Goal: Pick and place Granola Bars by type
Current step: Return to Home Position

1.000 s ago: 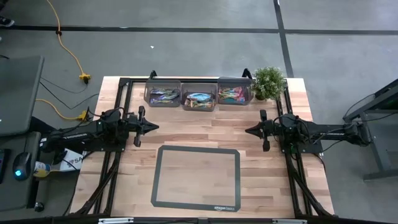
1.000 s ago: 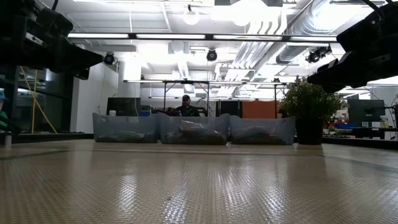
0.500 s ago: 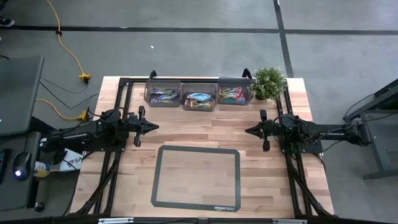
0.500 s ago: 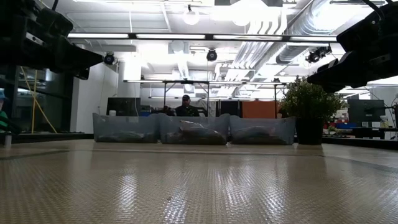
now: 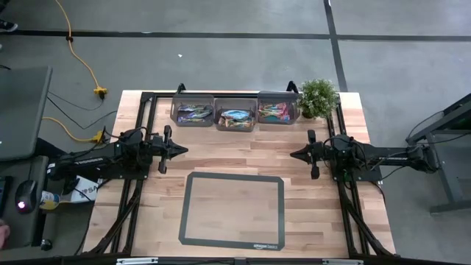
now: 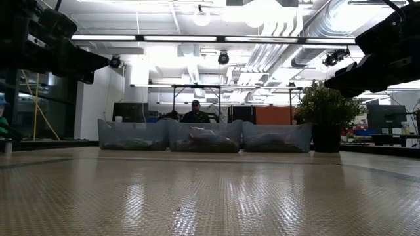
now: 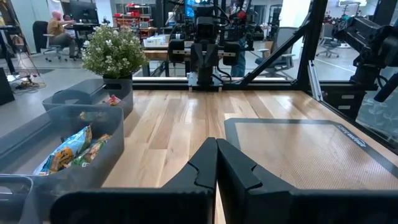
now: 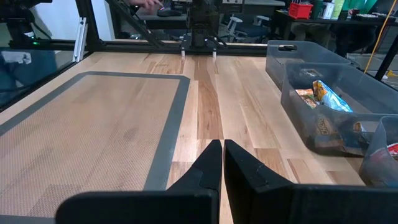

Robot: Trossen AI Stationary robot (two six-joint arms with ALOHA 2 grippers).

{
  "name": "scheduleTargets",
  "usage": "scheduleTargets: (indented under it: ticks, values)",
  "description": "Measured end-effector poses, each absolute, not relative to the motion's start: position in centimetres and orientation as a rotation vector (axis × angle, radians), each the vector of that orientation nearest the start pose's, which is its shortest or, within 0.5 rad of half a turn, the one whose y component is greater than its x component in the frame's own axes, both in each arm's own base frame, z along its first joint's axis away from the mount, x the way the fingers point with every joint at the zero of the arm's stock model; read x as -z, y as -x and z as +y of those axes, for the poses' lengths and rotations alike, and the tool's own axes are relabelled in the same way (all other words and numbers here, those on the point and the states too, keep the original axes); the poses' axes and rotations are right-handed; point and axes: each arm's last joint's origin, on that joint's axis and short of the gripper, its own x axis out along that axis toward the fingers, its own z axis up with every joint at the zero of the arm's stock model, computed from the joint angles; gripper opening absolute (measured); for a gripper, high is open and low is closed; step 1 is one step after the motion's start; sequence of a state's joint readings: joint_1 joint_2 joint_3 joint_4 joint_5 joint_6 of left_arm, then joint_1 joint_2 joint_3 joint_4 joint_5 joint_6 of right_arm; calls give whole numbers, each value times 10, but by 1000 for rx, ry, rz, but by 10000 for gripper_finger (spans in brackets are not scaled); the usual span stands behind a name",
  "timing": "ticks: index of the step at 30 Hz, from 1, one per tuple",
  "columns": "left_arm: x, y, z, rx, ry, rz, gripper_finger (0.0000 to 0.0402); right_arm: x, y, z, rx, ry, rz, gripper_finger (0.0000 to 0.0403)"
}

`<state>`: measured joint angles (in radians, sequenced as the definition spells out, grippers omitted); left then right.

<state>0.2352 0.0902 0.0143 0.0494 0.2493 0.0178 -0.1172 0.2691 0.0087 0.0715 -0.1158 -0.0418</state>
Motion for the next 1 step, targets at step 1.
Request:
scheduleTargets:
  ticks: [1]
  values:
    - [-166, -101, 17, 14, -12, 26, 2, -150, -112, -10, -2, 20, 188, 0]
